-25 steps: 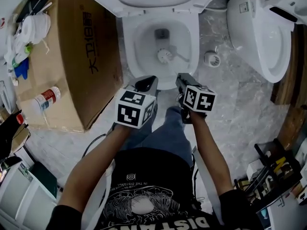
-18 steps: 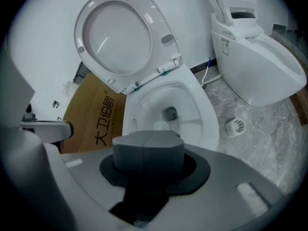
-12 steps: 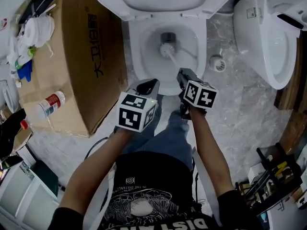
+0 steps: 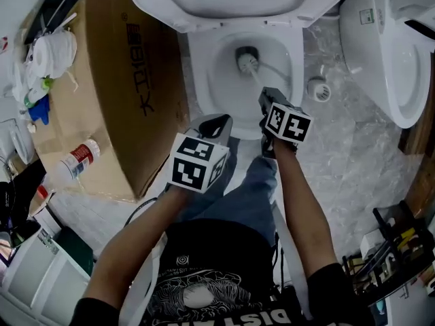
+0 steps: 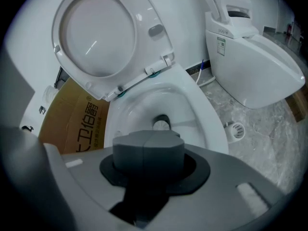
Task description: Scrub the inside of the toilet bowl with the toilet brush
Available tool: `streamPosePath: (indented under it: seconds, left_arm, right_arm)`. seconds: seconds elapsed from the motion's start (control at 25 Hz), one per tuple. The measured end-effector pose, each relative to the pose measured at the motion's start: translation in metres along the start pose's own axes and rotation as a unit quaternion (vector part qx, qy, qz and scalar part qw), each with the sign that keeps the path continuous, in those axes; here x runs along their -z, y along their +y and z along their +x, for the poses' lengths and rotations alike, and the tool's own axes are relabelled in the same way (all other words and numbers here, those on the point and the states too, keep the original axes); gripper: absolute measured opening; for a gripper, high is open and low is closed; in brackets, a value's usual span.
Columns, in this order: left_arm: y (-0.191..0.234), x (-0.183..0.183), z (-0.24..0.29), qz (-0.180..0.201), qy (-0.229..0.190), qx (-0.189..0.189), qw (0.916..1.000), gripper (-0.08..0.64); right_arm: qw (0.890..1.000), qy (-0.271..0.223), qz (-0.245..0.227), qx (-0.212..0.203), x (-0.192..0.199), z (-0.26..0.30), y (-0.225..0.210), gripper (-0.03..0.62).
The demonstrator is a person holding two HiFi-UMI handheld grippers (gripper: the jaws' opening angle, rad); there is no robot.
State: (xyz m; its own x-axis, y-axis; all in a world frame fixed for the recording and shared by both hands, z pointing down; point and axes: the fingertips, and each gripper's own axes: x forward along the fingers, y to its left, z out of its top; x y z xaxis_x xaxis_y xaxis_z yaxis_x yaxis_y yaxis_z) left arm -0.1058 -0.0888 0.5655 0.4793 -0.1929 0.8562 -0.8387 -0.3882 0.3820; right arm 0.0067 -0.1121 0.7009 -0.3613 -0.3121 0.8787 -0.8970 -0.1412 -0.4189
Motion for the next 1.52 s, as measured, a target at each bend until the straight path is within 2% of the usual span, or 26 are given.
streamPosePath:
  seconds: [0.24,0.56,0.72,0.92,1.2,1.4,1.52]
  left_arm:
    - [0.004,-0.003,-0.002,-0.004,-0.006,-0.004,1.0,0.001]
    - [-0.016,-0.008,-0.022,-0.025,-0.039,-0.014,0.9988,0.001]
    - [-0.028,-0.006,-0.035,-0.038,-0.065,-0.023,0.9969,0.002]
    - [-0.05,-0.004,-0.054,-0.052,-0.096,-0.03,0.9935,0.0]
    - [-0.095,-0.012,-0.082,-0.049,-0.154,-0.035,0.9862,0.0]
    - [-0.124,-0.02,-0.108,-0.061,-0.203,-0.048,0.9762,-0.002]
    - [-0.144,-0.025,-0.123,-0.055,-0.23,-0.051,0.9704,-0.003]
  right_arm:
    - [1.0,0.005,-0.009,0.004,0.003,-0.007,0.0,0.15]
    - [0.998,0.043,-0.04,-0.004,0.034,-0.052,0.003,0.15]
    - [0.996,0.051,-0.072,-0.019,0.041,-0.081,0.011,0.15]
    - [0.993,0.022,-0.103,-0.048,0.036,-0.129,0.03,0.15]
    - [0.984,-0.052,-0.141,-0.091,0.014,-0.206,0.055,0.15]
    - [0.973,-0.098,-0.172,-0.12,0.003,-0.254,0.073,0.15]
    - [0.965,-0.121,-0.192,-0.131,0.0,-0.279,0.081,0.15]
